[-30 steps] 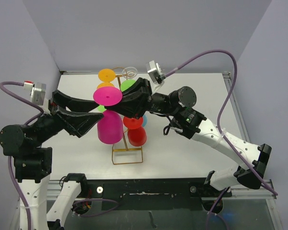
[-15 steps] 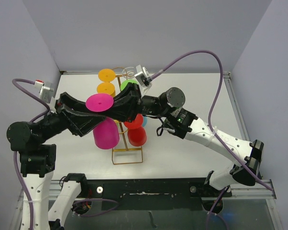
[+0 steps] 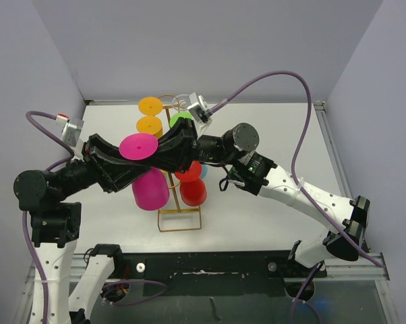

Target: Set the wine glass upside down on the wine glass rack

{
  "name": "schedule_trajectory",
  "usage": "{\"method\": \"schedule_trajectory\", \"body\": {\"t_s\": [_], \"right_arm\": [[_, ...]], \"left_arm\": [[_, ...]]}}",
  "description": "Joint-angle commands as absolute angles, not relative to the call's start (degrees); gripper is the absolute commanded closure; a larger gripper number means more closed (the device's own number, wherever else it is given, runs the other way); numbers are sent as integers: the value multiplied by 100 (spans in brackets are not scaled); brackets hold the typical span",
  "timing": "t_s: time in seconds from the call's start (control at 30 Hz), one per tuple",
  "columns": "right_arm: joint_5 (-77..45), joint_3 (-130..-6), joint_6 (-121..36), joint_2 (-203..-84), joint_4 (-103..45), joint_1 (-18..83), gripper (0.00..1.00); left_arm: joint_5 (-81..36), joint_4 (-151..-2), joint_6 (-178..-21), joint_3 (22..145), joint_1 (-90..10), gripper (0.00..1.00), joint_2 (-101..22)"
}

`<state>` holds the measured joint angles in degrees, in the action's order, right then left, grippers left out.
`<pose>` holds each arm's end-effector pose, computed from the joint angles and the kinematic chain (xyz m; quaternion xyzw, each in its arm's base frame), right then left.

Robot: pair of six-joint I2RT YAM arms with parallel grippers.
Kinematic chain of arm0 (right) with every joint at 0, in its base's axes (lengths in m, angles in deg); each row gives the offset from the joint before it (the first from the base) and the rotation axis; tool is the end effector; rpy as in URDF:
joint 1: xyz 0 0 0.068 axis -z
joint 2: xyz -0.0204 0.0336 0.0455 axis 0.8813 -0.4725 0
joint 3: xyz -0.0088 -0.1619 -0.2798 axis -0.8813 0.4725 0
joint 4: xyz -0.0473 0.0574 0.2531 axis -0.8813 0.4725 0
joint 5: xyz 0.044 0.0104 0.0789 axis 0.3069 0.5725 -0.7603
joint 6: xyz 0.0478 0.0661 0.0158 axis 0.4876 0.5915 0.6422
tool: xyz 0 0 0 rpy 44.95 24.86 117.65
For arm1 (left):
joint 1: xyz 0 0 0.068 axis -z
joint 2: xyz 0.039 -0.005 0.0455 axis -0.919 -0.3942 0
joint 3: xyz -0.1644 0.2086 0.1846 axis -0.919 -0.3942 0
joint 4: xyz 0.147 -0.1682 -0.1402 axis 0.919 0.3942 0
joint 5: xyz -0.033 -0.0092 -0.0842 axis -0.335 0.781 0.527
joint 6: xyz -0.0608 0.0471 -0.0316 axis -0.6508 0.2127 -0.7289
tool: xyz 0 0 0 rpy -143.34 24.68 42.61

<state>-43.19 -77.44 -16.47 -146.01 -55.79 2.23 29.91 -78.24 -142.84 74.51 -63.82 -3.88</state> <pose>0.1415 0.3223 0.5560 -0.3610 0.4220 0.6967 0.4542 0.0733 -0.0674 0.5188 0.1911 0.5939 -0.5873 0.5157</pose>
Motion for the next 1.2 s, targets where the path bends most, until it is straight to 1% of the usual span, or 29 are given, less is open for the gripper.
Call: {"method": "schedule_trajectory", "body": {"t_s": [0.0, 0.13, 0.2, 0.23, 0.3, 0.47, 0.5, 0.57, 0.63, 0.8, 0.87, 1.17], "right_arm": [[-4590, -8062, -1654, -14600, -5913, 175, 100], [-4804, -8118, -1672, -14671, -5966, 117, 100], [-4848, -8124, -1666, -14677, -6010, 96, 100], [-4854, -8117, -1664, -14678, -6043, 87, 100], [-4867, -8107, -1632, -14684, -6085, 78, 100], [-4881, -8060, -1526, -14685, -6180, 74, 100], [-4867, -8042, -1523, -14676, -6188, 77, 99], [-4832, -8019, -1523, -14649, -6180, 79, 92], [-4777, -7995, -1523, -14626, -6168, 75, 81], [-4554, -7954, -1480, -14544, -6148, 73, 67], [-4448, -7920, -1445, -14512, -6173, 72, 65], [-4154, -7843, -1269, -14467, -6277, 75, 65]], "left_arm": [[3138, -7983, -14183, 7434, -6379, 67, -416], [3171, -8143, -14275, 7378, -6379, 66, -405], [3213, -8207, -14302, 7363, -6379, 67, -392], [3216, -8225, -14303, 7351, -6379, 69, -383], [3225, -8285, -14343, 7331, -6379, 76, -353], [3309, -8554, -14513, 7253, -6379, 97, -346], [3324, -8556, -14502, 7263, -6382, 100, -338], [3331, -8548, -14465, 7279, -6379, 100, -330], [3321, -8543, -14447, 7289, -6379, 100, -328], [3113, -8278, -14223, 7400, -6379, 100, -318], [2974, -8146, -14126, 7468, -6379, 100, -324], [2772, -7892, -13979, 7735, -6388, 100, -348]]}}
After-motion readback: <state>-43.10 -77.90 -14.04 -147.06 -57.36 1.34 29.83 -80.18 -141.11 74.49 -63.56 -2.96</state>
